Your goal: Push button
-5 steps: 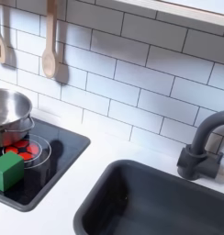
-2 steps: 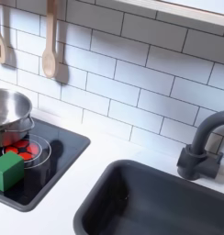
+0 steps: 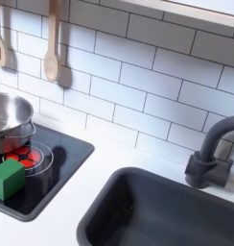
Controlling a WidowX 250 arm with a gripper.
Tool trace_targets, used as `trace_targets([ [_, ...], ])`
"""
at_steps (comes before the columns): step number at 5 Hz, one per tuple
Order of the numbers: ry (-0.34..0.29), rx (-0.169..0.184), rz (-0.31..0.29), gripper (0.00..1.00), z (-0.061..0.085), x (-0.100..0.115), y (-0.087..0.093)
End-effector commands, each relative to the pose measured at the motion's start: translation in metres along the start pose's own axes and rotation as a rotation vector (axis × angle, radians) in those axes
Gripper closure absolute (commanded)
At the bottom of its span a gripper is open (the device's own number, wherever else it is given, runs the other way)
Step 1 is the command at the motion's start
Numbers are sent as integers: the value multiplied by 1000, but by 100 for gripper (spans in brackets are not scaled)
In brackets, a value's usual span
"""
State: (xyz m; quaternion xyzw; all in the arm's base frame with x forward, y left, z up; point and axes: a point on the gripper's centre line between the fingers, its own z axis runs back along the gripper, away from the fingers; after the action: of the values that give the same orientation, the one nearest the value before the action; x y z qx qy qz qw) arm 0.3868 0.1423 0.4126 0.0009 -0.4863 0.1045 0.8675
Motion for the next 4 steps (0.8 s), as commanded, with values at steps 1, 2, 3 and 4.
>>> trace_targets([
  [1, -10, 13, -9, 100, -7, -1, 1],
  [2, -5, 11, -13, 100, -10, -4, 3],
  [3, -4, 17, -17, 100, -17, -6, 2],
  [4, -17, 29, -11, 100, -18, -4, 7],
])
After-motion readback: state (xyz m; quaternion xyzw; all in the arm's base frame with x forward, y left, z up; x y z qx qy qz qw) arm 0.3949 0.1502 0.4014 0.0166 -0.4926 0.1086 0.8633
